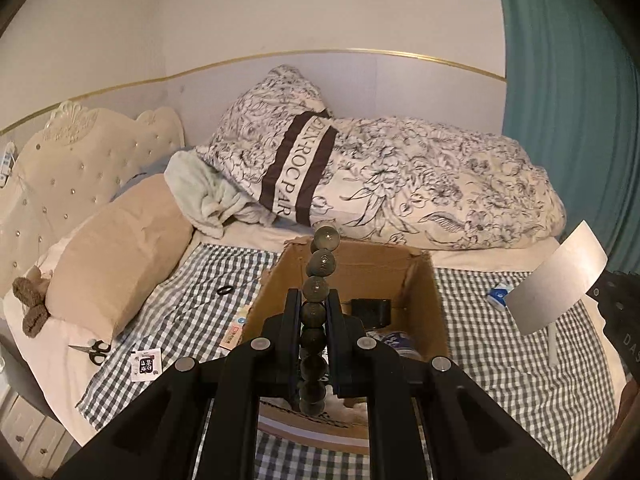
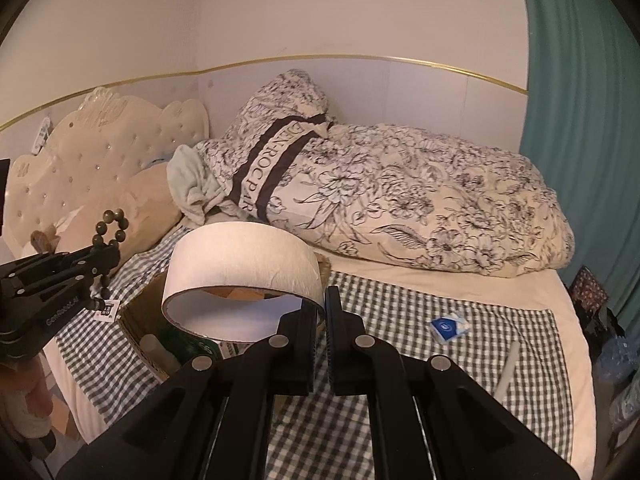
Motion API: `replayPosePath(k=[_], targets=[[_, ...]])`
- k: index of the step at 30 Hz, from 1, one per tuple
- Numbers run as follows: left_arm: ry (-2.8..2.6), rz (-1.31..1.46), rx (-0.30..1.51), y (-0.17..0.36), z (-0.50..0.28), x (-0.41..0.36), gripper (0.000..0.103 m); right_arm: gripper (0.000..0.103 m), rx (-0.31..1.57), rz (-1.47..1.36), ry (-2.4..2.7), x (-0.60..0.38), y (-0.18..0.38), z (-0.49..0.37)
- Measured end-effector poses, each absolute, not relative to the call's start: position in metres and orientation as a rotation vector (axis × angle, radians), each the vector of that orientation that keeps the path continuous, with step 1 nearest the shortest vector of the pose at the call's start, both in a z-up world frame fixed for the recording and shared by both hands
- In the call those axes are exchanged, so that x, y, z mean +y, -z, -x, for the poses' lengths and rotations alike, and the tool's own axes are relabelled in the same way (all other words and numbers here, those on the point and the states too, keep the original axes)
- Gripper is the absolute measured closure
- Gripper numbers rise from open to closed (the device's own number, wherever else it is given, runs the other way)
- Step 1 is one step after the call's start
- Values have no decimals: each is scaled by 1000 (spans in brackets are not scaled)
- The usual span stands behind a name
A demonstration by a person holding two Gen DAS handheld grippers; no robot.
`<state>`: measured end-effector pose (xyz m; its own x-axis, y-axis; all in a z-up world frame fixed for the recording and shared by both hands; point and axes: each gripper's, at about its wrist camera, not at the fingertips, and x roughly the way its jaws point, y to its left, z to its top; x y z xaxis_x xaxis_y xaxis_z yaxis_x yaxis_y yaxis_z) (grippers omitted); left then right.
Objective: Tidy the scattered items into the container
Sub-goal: 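Lift the bracelet and tape roll and carry both over the cardboard box, then lower both grippers into the box and open them to release the items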
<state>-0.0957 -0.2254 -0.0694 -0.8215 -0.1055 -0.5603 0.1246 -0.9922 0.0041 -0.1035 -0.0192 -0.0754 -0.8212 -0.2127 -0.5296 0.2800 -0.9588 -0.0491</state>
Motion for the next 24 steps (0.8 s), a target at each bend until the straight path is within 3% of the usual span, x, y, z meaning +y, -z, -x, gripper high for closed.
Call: replayPosePath(k=[24], targets=[[2795,-1087,71,146,170,-260,92,99,278,-944,2631,-98,149,191]])
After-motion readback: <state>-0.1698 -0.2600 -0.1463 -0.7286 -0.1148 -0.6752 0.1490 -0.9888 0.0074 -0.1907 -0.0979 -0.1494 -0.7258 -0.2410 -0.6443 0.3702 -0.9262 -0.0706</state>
